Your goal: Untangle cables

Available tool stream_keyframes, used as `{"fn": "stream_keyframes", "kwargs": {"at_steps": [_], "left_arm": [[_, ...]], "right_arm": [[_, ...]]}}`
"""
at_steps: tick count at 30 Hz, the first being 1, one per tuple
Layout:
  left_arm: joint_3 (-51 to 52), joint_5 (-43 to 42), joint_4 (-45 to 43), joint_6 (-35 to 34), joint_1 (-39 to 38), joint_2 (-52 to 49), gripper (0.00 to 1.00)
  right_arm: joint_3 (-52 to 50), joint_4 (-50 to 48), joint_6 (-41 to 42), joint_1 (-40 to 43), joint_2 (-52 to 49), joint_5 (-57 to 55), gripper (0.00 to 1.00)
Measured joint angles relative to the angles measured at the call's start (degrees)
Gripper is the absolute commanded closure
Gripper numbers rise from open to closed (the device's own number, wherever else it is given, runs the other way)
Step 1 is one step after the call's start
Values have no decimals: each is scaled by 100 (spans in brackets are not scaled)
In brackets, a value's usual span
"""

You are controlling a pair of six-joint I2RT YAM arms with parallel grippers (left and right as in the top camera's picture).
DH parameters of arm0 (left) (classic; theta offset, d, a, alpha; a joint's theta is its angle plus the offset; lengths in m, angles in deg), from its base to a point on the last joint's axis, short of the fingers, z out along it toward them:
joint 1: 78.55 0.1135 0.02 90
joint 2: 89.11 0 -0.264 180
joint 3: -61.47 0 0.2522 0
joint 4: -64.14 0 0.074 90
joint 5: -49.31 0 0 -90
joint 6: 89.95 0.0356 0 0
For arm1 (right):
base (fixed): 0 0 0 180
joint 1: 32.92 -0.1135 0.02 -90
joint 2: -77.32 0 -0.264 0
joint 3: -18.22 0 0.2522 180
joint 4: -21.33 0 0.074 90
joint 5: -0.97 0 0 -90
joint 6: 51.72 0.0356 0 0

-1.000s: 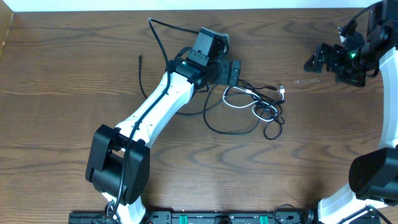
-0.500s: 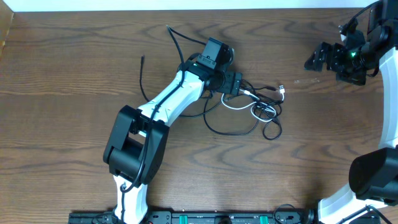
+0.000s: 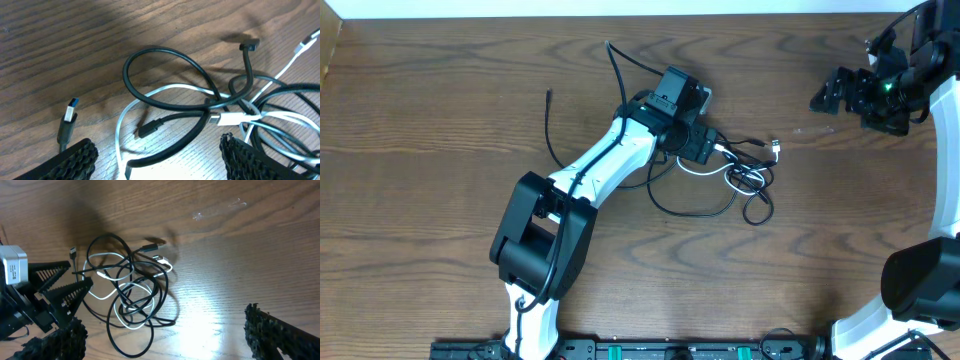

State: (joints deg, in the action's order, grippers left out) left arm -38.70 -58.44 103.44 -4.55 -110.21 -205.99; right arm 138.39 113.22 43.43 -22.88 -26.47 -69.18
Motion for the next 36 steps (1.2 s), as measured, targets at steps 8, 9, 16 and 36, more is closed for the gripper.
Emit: {"fn": "stream_keyframes", "kwargs": {"at_steps": [8, 9, 16, 36], "left_arm": [[0, -37, -33, 192, -111, -50, 42], [0, -39, -46, 201, -125, -85, 45], [0, -17, -223, 223, -127, -262, 92], [-310, -37, 258, -728, 236, 2850, 92]], "right_arm": [[0, -22, 0, 0, 0, -2, 1], [0, -22, 0, 0, 0, -2, 1], [0, -22, 0, 0, 0, -2, 1], [0, -850, -68, -1467, 0, 551, 4]]}}
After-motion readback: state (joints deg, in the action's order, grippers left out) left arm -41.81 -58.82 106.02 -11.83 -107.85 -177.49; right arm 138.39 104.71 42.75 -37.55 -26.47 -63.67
